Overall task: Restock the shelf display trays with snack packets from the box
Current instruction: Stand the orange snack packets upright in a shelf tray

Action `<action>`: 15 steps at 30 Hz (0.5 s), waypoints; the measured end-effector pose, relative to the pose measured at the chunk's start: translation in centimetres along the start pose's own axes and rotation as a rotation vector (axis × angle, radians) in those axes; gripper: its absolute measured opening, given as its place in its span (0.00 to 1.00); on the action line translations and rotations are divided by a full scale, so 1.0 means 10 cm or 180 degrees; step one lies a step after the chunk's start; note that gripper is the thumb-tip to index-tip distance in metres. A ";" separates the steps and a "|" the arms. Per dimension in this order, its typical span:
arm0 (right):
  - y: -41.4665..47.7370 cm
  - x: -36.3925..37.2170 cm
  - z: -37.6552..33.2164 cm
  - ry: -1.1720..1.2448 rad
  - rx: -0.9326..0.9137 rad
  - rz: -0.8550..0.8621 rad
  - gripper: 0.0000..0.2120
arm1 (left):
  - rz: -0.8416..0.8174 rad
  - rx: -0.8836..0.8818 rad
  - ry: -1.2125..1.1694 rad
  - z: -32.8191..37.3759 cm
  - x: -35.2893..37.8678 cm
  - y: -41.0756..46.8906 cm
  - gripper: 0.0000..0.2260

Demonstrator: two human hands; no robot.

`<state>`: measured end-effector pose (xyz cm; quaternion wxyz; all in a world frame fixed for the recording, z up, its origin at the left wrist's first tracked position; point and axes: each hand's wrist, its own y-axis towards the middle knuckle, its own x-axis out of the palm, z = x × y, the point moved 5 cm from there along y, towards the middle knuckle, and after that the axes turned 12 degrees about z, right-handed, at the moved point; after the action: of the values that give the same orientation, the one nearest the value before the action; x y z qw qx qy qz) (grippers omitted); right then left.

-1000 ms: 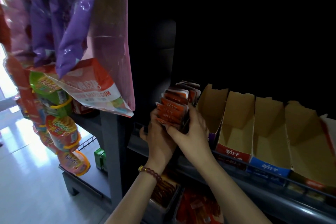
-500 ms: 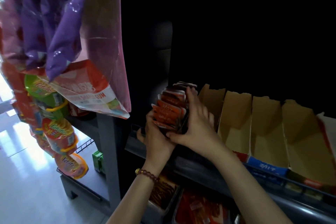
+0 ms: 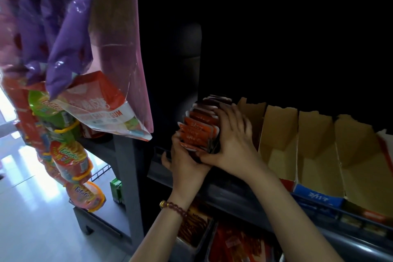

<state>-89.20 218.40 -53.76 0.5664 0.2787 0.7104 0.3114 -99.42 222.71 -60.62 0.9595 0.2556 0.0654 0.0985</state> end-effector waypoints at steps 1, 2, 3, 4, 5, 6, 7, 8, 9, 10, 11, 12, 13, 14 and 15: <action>0.00 0.02 0.01 0.0060 0.0006 -0.0042 0.51 | -0.0020 0.0005 -0.0035 0.00 0.00 -0.01 0.36; 0.00 0.04 0.01 0.0070 0.0007 -0.0069 0.52 | -0.0035 0.0022 -0.0072 0.00 -0.01 -0.01 0.37; 0.00 0.06 0.02 0.0044 -0.0002 -0.0066 0.52 | -0.0040 0.0044 -0.0100 0.00 -0.01 -0.01 0.37; 0.01 0.07 0.02 0.0013 -0.0023 -0.0027 0.52 | -0.0043 0.0053 -0.0106 0.01 -0.02 -0.01 0.38; 0.03 0.08 0.03 -0.0009 -0.0050 0.0015 0.52 | -0.0043 0.0034 -0.0090 0.01 -0.02 0.00 0.40; 0.04 0.09 0.04 -0.0028 -0.0084 0.0036 0.52 | -0.0031 -0.0005 -0.0059 0.00 -0.02 0.01 0.41; 0.06 0.09 0.04 -0.0050 -0.0124 0.0041 0.52 | -0.0013 -0.0034 -0.0026 0.00 -0.02 0.01 0.42; 0.07 0.09 0.05 -0.0073 -0.0154 0.0054 0.52 | -0.0001 -0.0036 -0.0004 0.01 -0.02 0.01 0.43; 0.07 0.08 0.06 -0.0098 -0.0171 0.0075 0.52 | 0.0000 -0.0018 0.0011 0.01 -0.02 0.01 0.43; 0.07 0.07 0.05 -0.0126 -0.0170 0.0108 0.52 | -0.0009 -0.0004 0.0019 0.01 -0.02 0.02 0.43; 0.07 0.05 0.04 -0.0171 -0.0161 0.0145 0.51 | -0.0021 -0.0003 0.0019 0.01 -0.02 0.02 0.43; 0.05 0.04 0.03 -0.0234 -0.0145 0.0183 0.50 | -0.0024 -0.0010 0.0019 0.00 -0.03 0.02 0.43; 0.04 0.03 0.02 -0.0309 -0.0121 0.0220 0.49 | -0.0018 -0.0008 0.0021 -0.01 -0.03 0.02 0.42; 0.02 0.02 0.01 -0.0390 -0.0090 0.0258 0.48 | -0.0014 0.0005 0.0020 -0.02 -0.03 0.02 0.41; 0.00 0.01 0.01 -0.0470 -0.0052 0.0287 0.48 | -0.0019 0.0024 0.0019 -0.02 -0.02 0.02 0.40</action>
<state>-89.13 218.51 -53.85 0.6048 0.3280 0.6509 0.3209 -99.72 222.94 -60.63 0.9586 0.2587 0.0694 0.0962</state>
